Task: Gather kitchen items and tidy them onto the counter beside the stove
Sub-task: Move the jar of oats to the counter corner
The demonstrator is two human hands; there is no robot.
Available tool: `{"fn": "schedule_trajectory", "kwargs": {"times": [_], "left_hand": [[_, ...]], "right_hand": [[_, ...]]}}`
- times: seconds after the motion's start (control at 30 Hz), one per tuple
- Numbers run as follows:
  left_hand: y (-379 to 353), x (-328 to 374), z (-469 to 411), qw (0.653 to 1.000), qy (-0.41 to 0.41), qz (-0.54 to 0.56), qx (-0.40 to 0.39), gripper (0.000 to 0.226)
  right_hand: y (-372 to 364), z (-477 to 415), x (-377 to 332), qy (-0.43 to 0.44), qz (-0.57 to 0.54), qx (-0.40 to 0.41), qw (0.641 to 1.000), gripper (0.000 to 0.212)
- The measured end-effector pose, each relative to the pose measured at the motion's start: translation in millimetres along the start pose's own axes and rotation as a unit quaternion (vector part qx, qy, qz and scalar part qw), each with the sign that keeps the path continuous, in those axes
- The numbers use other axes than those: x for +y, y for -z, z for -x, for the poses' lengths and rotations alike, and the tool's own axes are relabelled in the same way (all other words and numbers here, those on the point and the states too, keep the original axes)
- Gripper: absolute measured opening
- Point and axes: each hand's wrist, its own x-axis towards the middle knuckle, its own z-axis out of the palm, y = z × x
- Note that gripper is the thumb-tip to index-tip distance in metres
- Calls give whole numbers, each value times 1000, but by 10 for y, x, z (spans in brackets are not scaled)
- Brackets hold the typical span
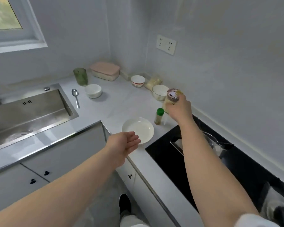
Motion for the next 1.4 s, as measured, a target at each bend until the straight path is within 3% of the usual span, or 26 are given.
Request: {"fn": "schedule_trajectory", "kwargs": {"times": [0.23, 0.47, 0.6, 0.93, 1.17, 1.4], "left_hand": [[-586, 860, -730, 1000, -9, -15, -15, 19], [-699, 1108, -1256, 1000, 21, -16, -4, 19], [-671, 1143, -1477, 999, 34, -18, -7, 18], [-657, 1101, -1814, 995, 55, -50, -64, 17], [-793, 1254, -1963, 992, 53, -31, -106, 21], [-946, 1706, -2036, 976, 94, 31, -192, 58]], "right_hand": [[-414, -1566, -27, -107, 104, -9, 989, 75], [-693, -2423, 164, -184, 198, -59, 961, 131], [-764, -2606, 310, -186, 189, -88, 960, 117], [-873, -2623, 426, -122, 207, 37, 970, 87], [-507, -2335, -374, 9, 229, 131, 964, 90], [-388, -1489, -1436, 93, 230, 112, 962, 90]]}}
